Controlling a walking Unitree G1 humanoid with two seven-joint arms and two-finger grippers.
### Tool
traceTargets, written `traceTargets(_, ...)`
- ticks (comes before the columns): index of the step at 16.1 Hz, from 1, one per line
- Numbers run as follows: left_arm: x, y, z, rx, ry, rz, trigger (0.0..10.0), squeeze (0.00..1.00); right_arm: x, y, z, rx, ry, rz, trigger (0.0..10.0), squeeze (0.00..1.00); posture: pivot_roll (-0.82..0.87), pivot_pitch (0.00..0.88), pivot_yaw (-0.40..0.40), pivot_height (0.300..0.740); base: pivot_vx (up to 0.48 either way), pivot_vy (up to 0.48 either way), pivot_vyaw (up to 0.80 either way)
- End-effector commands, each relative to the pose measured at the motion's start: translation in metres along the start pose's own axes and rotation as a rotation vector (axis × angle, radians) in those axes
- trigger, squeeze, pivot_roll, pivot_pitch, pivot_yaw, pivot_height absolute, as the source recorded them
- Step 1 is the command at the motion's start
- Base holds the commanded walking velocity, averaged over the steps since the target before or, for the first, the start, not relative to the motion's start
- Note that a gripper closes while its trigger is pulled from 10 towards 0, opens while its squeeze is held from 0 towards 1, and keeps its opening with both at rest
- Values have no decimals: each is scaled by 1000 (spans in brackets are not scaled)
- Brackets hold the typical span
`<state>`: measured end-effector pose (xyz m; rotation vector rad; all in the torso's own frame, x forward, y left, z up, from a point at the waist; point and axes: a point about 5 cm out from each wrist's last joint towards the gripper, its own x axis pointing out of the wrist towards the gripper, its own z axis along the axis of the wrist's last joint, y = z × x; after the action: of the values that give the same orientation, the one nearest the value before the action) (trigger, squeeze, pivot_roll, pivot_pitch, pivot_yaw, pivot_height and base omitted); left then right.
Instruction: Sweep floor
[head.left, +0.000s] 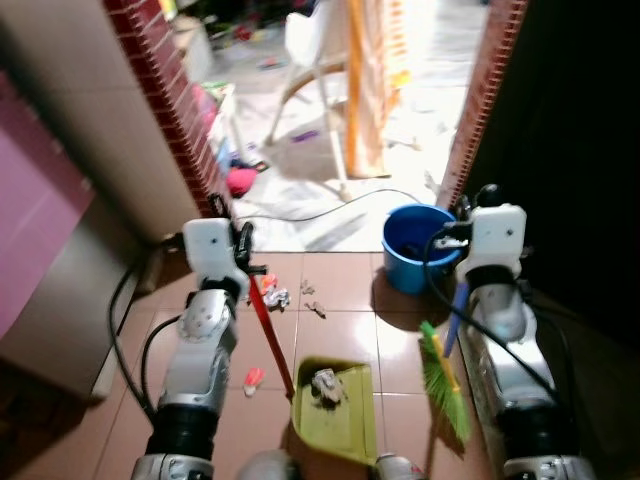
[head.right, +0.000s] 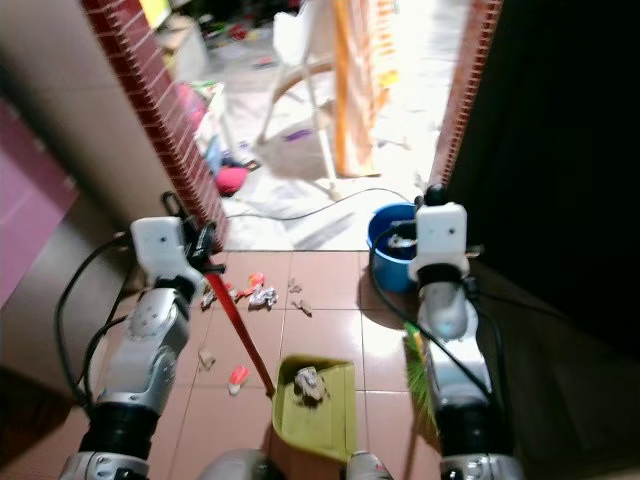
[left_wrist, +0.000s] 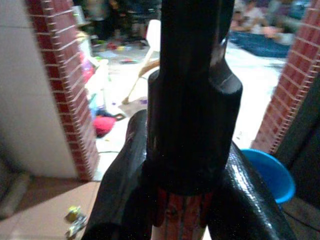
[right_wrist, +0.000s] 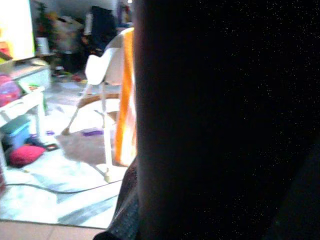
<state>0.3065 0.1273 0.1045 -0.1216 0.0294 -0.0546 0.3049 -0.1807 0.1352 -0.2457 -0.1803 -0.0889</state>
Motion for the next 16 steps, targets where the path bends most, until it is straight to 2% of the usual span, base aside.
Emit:
traceTargets(1,5,6,11,18,-44,13,10000,0,4,5,3,5,-4,20,10000,0,-95,0,113,740,0,480,-800)
traceTargets(7,5,-4,4,-17,-21,-14,10000,0,4,3,-1,6,11,17,10000,0,-99,0,98,740,0,480,-800)
traceTargets(8,5,-6,4,-22,-31,-26,10000,0,2,6,-3,8,18,26,10000,0,-96,0,92,740,0,0,-638)
traceTargets(9,1,-9,3,-39,-47,-83,10000,0,-3,7,-9,15,51,17,10000,0,-96,0,86,740,0,0,-638)
traceTargets(12,0,-5,2,-41,-44,-56,10000,0,-6,10,-10,29,47,41,10000,0,-97,0,85,740,0,0,-185)
traceTargets(16,4,-7,7,-44,-68,-52,10000,0,-1,15,-4,29,19,85,10000,0,-91,0,73,740,0,0,0)
